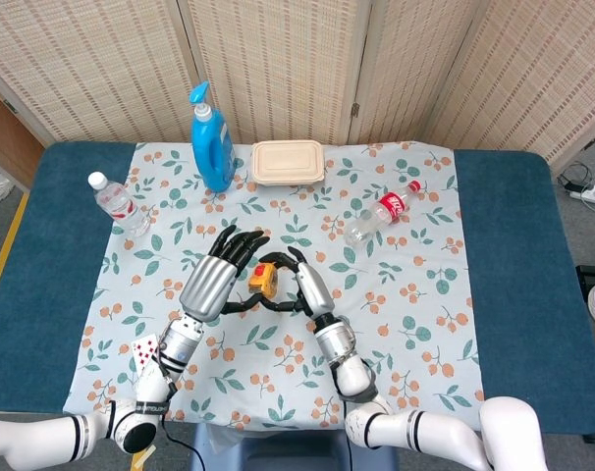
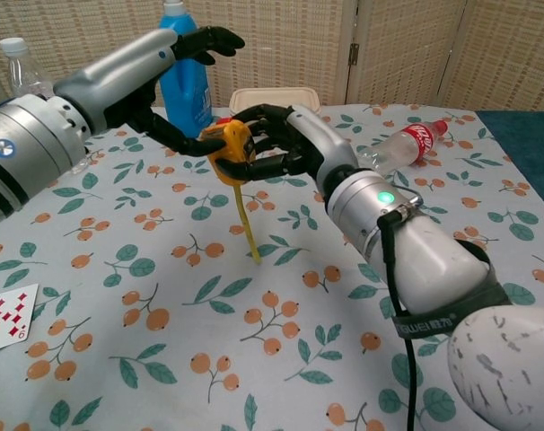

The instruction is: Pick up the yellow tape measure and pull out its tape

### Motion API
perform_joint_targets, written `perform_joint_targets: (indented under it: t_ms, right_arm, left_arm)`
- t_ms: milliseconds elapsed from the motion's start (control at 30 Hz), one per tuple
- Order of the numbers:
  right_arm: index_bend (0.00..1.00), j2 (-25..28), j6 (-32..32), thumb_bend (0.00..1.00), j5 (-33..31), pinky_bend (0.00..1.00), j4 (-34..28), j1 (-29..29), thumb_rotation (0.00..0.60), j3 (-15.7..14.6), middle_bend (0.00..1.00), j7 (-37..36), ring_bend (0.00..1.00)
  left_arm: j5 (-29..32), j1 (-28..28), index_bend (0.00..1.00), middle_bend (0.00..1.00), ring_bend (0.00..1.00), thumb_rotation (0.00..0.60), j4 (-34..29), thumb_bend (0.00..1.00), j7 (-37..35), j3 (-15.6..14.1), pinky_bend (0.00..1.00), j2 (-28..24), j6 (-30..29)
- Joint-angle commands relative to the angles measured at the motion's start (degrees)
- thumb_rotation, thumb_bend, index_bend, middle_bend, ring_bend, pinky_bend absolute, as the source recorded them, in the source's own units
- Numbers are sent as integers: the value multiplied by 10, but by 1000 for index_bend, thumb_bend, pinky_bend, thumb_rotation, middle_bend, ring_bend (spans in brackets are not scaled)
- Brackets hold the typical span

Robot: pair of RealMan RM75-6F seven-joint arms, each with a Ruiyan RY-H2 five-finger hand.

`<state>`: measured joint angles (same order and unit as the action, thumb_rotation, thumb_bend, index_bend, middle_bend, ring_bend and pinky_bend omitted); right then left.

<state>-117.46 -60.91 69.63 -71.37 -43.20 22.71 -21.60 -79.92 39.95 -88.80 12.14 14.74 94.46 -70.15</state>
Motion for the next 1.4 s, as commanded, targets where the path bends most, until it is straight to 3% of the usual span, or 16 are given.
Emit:
perform_joint_targets:
  t_ms: [33, 433, 933, 1400]
  right_arm:
    - [550, 0, 2, 410, -1, 0, 1, 0, 600, 0, 487, 3, 331]
    - [550, -3, 10, 411, -6, 0, 9, -1, 600, 2, 487, 7, 332]
    - [550, -9, 15, 411, -12, 0, 20, -4, 600, 9, 487, 12, 332]
    - [550, -13, 18, 411, -18, 0, 28, -8, 600, 20, 487, 9, 332]
  left_arm:
    - [2, 0, 164, 135, 156, 600, 2, 349, -2, -2, 0, -1, 2]
    - [-6, -6, 197, 143, 167, 600, 16, 563, -27, -8, 0, -2, -11]
    - [-13, -12, 253, 151, 174, 600, 34, 597, -46, -13, 0, -3, -21]
    - [-19, -11, 448, 171, 186, 600, 60, 612, -57, -15, 0, 6, -26]
